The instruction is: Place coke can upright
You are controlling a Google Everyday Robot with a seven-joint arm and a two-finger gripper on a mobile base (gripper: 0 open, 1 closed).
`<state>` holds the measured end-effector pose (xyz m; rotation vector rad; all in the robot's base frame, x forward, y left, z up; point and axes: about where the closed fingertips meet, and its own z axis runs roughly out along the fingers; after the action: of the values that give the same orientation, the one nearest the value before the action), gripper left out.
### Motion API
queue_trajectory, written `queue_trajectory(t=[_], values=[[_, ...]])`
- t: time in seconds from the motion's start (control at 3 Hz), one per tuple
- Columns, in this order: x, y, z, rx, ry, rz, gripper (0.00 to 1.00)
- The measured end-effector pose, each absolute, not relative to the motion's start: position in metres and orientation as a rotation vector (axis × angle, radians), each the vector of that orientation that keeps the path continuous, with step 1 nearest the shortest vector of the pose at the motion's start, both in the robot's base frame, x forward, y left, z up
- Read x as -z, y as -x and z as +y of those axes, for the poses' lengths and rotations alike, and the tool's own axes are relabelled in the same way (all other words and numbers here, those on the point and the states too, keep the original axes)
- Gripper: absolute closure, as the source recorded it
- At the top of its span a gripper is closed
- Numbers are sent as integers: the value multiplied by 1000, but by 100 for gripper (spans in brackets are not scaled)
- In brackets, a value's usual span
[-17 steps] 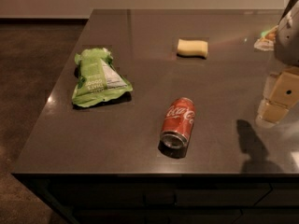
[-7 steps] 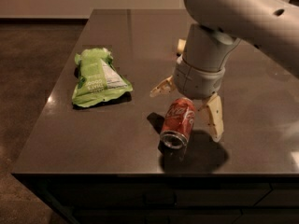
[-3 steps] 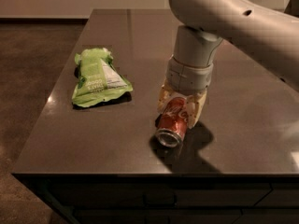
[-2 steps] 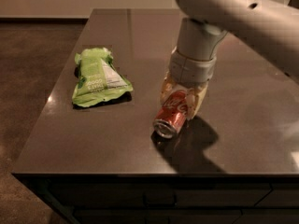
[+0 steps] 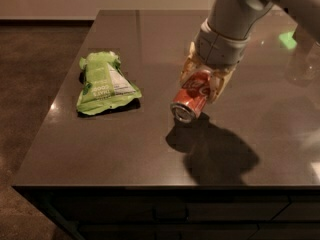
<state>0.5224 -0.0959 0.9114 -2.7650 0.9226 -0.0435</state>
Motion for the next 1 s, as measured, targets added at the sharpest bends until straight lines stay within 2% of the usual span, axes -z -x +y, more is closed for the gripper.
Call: queue_trajectory(t=[0.33, 1.0], values=[[-946, -534, -101, 180, 2728, 818, 100], [-944, -546, -115, 172, 2688, 804, 100]])
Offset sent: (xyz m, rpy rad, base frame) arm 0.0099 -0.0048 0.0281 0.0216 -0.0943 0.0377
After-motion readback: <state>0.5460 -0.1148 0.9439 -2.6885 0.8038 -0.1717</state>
